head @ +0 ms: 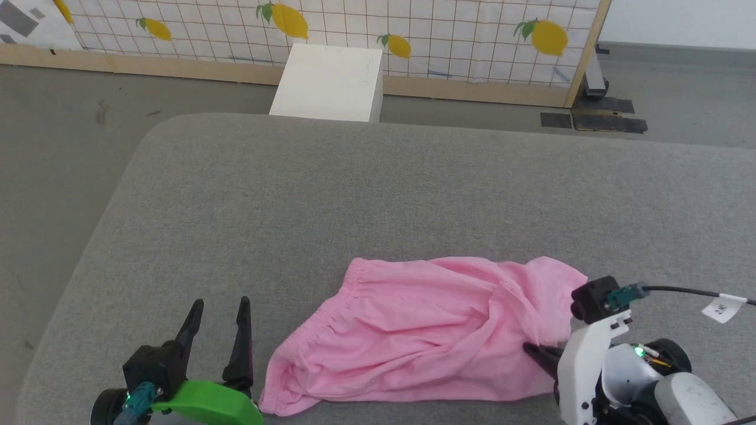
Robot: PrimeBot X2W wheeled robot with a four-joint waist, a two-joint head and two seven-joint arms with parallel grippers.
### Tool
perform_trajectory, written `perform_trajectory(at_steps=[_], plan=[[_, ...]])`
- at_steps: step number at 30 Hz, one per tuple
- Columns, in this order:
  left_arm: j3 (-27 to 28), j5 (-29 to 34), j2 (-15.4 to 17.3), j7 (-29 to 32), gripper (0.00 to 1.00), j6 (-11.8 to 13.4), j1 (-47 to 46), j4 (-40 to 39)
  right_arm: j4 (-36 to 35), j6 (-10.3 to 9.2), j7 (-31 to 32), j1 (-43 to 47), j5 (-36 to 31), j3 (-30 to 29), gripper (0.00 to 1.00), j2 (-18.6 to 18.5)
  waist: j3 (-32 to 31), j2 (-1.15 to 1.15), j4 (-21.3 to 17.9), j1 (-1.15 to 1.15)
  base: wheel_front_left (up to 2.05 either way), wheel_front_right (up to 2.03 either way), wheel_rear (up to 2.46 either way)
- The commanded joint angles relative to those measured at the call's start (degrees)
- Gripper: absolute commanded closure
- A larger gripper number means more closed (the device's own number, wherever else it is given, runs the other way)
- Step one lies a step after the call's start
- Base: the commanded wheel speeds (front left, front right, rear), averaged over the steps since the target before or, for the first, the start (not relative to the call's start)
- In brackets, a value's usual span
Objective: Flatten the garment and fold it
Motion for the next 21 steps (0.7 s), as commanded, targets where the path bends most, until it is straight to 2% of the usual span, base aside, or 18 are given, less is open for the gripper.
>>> perform_trajectory(at_steps=[1,4,8,15,21], plan=[[0.3,0.4,-0.1,-0.4,0.0,-0.1,0.0,0.2,-1.1,-0.09,-0.7,0.0,0.4,-0.2,1.0,-0.5,-0.2,0.4,-0.3,0.0,0.0,0.0,0.0],[0.6,0.4,0.0,-0.4,0.0,0.1,0.5,0.3,-4.1,-0.09,-1.7,2.1,-0.1,-2.4,1.0,-1.2,-0.6,0.4,-0.9,0.0,0.0,0.0,0.0],[0.8,0.3,0.1,-0.4,0.0,0.3,1.0,0.3,-7.8,-0.09,-2.0,7.1,-1.3,-8.6,1.0,-0.8,-1.0,0.4,-1.8,0.0,0.0,0.0,0.0],[0.6,-0.4,0.1,0.3,0.0,0.7,2.0,0.5,-9.7,-0.09,-1.5,19.1,-2.7,-19.9,1.0,4.4,-1.6,0.4,-3.6,0.0,0.0,0.0,0.0],[0.2,-0.8,0.4,1.5,0.0,0.9,2.2,0.9,-5.4,-0.09,-4.2,24.0,-4.1,-23.4,1.0,8.5,-1.9,0.4,-4.6,0.0,0.0,0.0,0.0]])
